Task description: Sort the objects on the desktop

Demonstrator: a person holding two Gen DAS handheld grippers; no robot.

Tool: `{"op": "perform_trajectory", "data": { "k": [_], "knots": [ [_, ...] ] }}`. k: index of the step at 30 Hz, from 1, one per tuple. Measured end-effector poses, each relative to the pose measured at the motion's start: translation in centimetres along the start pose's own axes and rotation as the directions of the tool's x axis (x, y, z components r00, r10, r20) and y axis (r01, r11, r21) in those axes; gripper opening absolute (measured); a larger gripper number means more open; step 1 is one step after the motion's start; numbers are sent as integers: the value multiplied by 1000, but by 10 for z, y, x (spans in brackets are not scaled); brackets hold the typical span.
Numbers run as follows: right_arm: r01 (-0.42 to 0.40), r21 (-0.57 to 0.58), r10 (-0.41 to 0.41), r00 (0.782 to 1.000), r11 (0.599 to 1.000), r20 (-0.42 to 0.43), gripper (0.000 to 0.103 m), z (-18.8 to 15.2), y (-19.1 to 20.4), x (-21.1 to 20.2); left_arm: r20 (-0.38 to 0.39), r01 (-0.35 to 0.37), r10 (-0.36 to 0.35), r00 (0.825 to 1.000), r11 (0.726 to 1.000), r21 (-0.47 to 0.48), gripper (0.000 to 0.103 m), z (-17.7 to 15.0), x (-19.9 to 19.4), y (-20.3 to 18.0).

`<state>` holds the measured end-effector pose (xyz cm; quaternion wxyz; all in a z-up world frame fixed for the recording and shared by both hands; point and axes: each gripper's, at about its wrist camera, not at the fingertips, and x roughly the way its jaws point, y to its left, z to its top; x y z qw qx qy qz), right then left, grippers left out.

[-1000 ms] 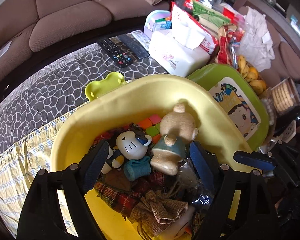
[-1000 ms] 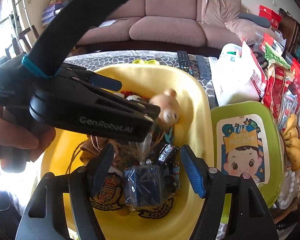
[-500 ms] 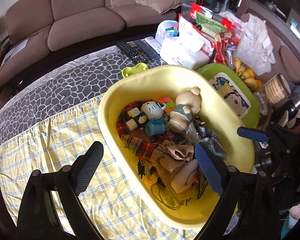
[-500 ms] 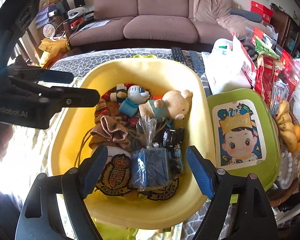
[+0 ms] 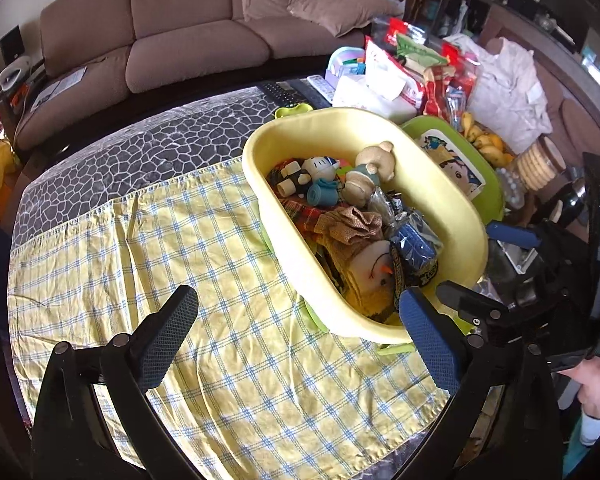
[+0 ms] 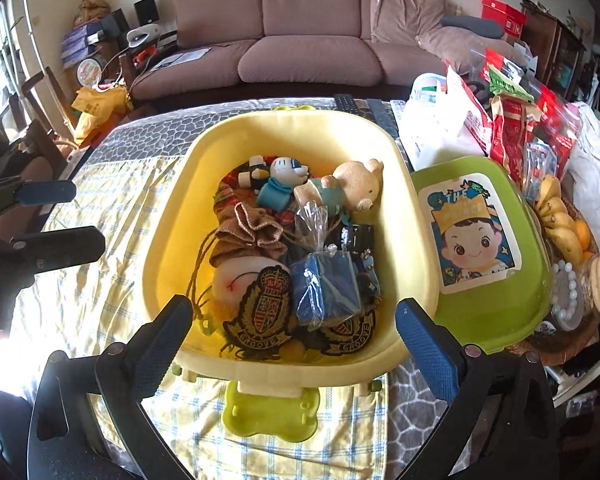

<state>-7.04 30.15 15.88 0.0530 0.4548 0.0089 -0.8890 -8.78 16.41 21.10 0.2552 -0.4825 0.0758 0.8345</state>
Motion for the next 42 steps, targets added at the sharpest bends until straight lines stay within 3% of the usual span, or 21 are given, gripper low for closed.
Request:
{"op": "perform_trajectory", "data": {
  "k": [9,19,25,35,42],
  "knots": [
    [-10,-5,10,1000,1000,23,102,-18,26,-20,15,-6,7,1000,998,-65,103,-47,-26,22],
    [3,-1,-3,998,1000,58,102,-47,49,-25,79,-87,100,992,985,-150,103,-102,-38,48],
    [29,-21,-28,997,999,76,102,-67,58,-19,90,-136,157,984,969,-205,103,-132,-31,59],
    [-13,12,11,994,1000,110,102,-102,69,2,155,-182,224,962,953,-242,103,-173,-20,60],
    [-12,27,10,997,1000,76,103,-117,74,30,86,-227,258,962,936,-268,103,-186,11,58]
  ]
}}
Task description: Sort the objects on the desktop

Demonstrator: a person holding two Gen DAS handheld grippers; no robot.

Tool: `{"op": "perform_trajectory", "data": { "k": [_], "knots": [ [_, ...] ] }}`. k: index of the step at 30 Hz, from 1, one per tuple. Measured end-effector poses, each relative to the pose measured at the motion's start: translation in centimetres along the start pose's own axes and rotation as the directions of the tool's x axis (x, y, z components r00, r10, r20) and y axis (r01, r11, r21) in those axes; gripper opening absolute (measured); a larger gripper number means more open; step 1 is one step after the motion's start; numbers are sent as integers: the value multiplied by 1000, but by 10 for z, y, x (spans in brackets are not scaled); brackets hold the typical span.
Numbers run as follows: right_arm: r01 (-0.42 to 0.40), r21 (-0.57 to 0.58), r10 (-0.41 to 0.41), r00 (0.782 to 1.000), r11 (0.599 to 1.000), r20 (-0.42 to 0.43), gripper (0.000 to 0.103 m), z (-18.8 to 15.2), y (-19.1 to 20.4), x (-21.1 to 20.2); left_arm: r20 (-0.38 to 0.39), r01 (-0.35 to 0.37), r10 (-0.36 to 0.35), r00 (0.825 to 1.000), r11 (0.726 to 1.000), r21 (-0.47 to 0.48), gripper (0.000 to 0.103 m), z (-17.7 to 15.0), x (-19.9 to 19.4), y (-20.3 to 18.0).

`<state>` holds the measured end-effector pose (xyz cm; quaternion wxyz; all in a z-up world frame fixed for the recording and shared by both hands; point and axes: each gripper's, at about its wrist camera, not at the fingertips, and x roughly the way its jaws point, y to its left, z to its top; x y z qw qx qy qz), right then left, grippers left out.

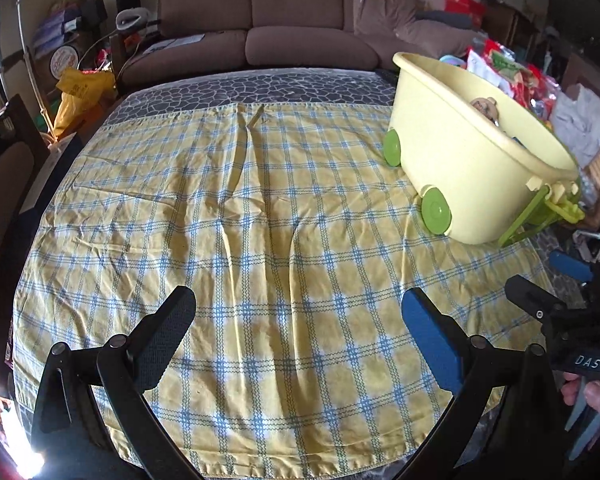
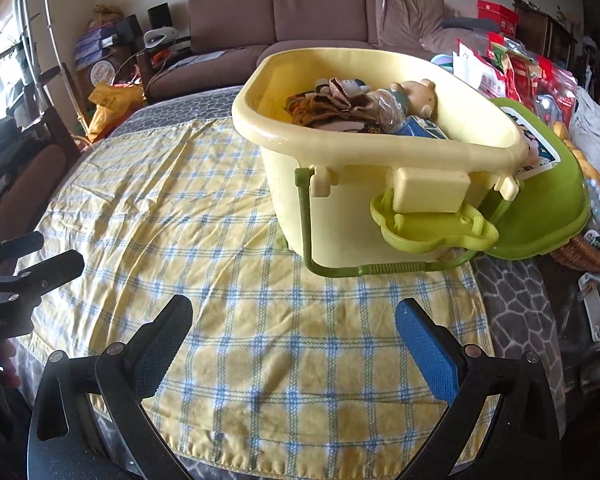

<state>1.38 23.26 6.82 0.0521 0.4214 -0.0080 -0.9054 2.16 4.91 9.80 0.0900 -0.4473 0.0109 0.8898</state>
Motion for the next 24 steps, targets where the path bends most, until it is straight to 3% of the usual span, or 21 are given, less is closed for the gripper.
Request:
{"op": "perform_trajectory", "data": {
  "k": [12,24],
  "knots": [
    [6,-1,-6,999,1000,-43,103,-8,-3,49,-67,-93,87,994,991,-92,103,-22,54,16],
    [11,-27,-12,999,1000,-35,103,-12,0,73,-84,-123,116,990,989,-85,103,-35,84,17]
  ]
}}
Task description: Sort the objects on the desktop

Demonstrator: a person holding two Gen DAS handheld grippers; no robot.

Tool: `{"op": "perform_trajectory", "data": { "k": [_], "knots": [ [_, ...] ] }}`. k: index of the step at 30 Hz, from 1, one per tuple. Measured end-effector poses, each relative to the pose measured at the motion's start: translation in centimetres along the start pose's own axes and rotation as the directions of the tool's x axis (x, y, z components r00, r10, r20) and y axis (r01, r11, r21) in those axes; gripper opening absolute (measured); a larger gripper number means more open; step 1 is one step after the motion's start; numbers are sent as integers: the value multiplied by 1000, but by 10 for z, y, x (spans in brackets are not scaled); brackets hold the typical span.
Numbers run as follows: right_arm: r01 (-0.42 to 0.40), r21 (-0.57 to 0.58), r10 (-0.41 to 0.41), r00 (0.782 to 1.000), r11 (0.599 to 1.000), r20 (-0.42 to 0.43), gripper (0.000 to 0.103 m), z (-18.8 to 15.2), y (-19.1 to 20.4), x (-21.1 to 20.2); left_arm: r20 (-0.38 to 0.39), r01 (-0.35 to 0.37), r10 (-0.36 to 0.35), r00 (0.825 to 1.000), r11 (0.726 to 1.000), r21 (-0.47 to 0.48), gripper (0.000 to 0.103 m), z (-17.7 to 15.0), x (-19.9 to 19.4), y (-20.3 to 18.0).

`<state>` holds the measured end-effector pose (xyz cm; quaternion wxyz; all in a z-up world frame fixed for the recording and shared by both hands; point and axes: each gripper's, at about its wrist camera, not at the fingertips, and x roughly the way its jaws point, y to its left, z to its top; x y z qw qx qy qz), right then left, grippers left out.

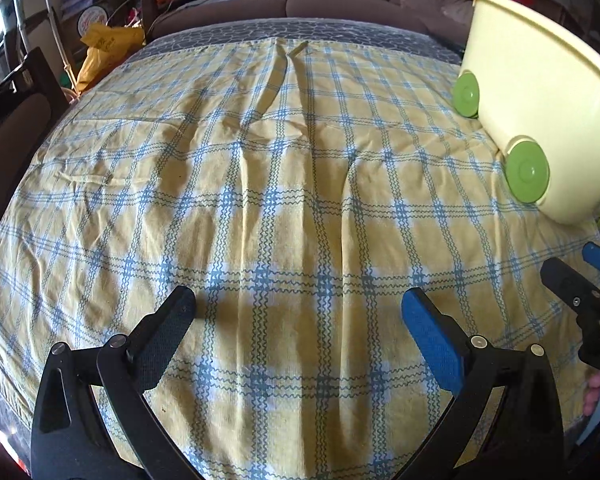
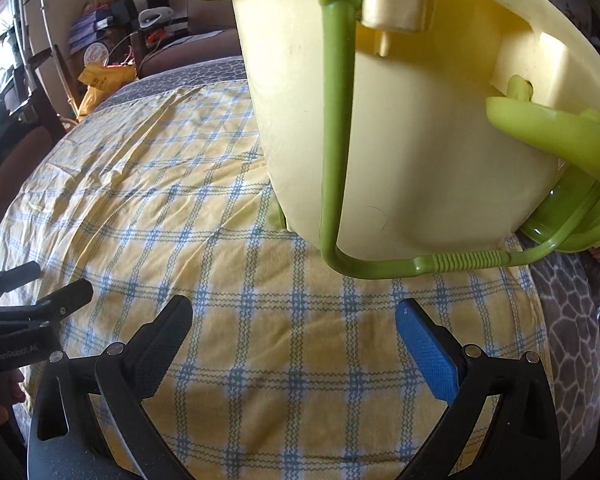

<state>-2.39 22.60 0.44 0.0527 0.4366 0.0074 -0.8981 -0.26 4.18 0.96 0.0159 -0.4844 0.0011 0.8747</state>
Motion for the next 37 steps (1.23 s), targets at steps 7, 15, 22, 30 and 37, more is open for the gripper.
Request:
{"op": "perform_trajectory", "data": {
  "k": [7,15,22,30,37],
  "knots": [
    [26,-4,-26,1000,1000,3,103,-5,5,9,47,-11,10,999,1000,2,103,-3,1,-2],
    [42,-10,-43,999,999,-23,103,-8,7,18,51,-7,7,999,1000,-2,103,-3,2,-1],
    [48,-7,-48,998,999,-28,103,-7,7,19,51,-7,7,999,1000,-2,103,-2,2,0],
    [48,-7,-48,998,999,-28,103,-7,7,20,52,-6,6,999,1000,-3,103,-2,2,0],
    [48,-8,-48,998,999,-28,103,-7,7,19,51,-6,6,999,1000,-3,103,-3,2,0]
  ]
}}
